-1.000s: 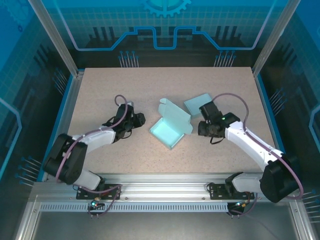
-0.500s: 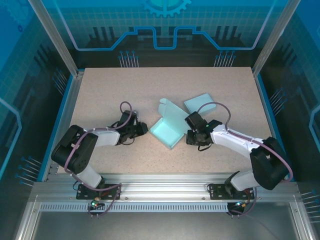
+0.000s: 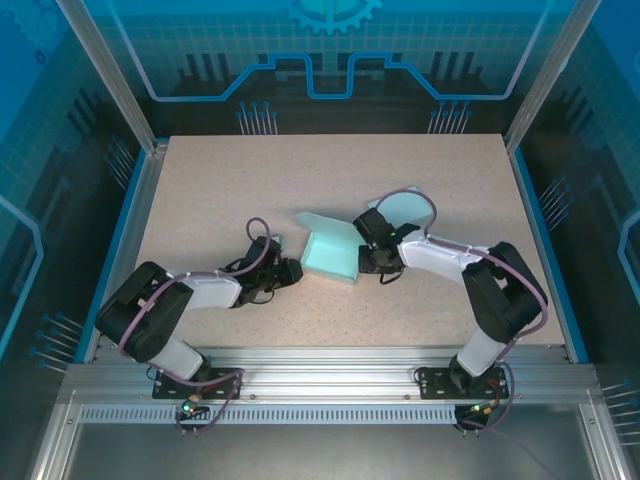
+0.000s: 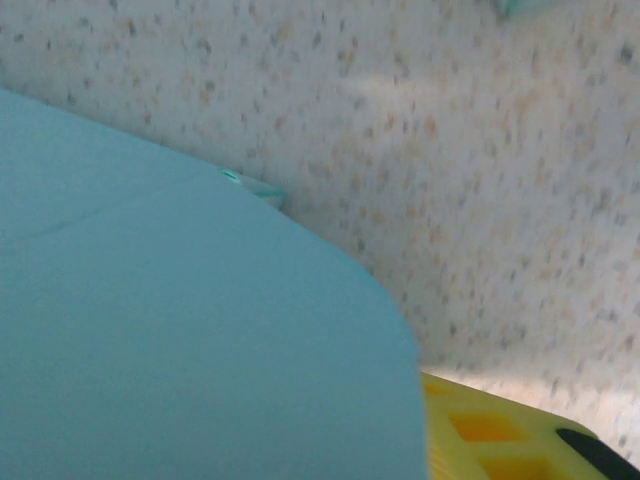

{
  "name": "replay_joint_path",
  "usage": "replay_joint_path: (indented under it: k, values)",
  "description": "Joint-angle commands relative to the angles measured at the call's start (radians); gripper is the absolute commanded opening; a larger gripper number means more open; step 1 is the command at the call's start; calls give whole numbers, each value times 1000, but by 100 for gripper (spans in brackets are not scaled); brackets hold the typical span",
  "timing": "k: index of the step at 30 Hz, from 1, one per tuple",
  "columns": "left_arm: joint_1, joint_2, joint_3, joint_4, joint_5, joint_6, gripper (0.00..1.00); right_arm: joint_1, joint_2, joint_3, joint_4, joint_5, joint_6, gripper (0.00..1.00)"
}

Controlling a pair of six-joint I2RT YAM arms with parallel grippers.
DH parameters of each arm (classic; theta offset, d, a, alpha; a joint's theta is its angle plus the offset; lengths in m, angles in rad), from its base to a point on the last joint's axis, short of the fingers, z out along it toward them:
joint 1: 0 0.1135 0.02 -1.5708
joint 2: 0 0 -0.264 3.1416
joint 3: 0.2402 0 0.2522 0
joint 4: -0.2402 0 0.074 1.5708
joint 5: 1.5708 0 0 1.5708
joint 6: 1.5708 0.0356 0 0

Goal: Fold the paper box

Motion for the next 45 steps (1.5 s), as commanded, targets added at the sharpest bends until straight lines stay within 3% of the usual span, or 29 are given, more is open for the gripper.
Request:
replay_joint_path:
  k: [1,9,13,18,21,24,25,30,34,37,40,43,45]
  values:
    - [-43,-20,-27,-27,-3,-34,29,-16,56,70,38,9,-83,39]
    - [-107,-79,-70,11,-60,-78,30,-86,89,120,32,-15,-184,42]
    - [-109,-203,-79,-93,-142,-55,31,-101,25,111,-15,12,-215,43]
    - [-61,-428,8,-361,-262,159,51,-105,-127,73,-72,45,-252,50]
    - [10,-519,70,-437,-257,278,61,-103,-250,41,-51,47,-289,64]
    - [48,-589,91,-416,-255,348,71,-103,-375,1,-2,79,-320,99]
    - [57,-600,96,-404,-250,360,74,-103,-419,-17,25,91,-339,100]
    - [78,-572,116,-370,-250,414,84,-131,-560,-72,107,115,-362,100]
    - [109,-501,138,-338,-171,493,80,-255,-624,-113,136,65,-164,100]
    - [136,-426,170,-311,-68,588,80,-361,-599,-164,267,-173,-221,100]
    - [154,-336,228,-318,4,680,79,-384,-507,-102,233,-266,-281,100]
    - [175,-251,272,-301,71,744,78,-388,-417,-56,222,-390,-359,86]
    - [197,-195,299,-297,116,762,77,-381,-381,-39,237,-476,-395,82]
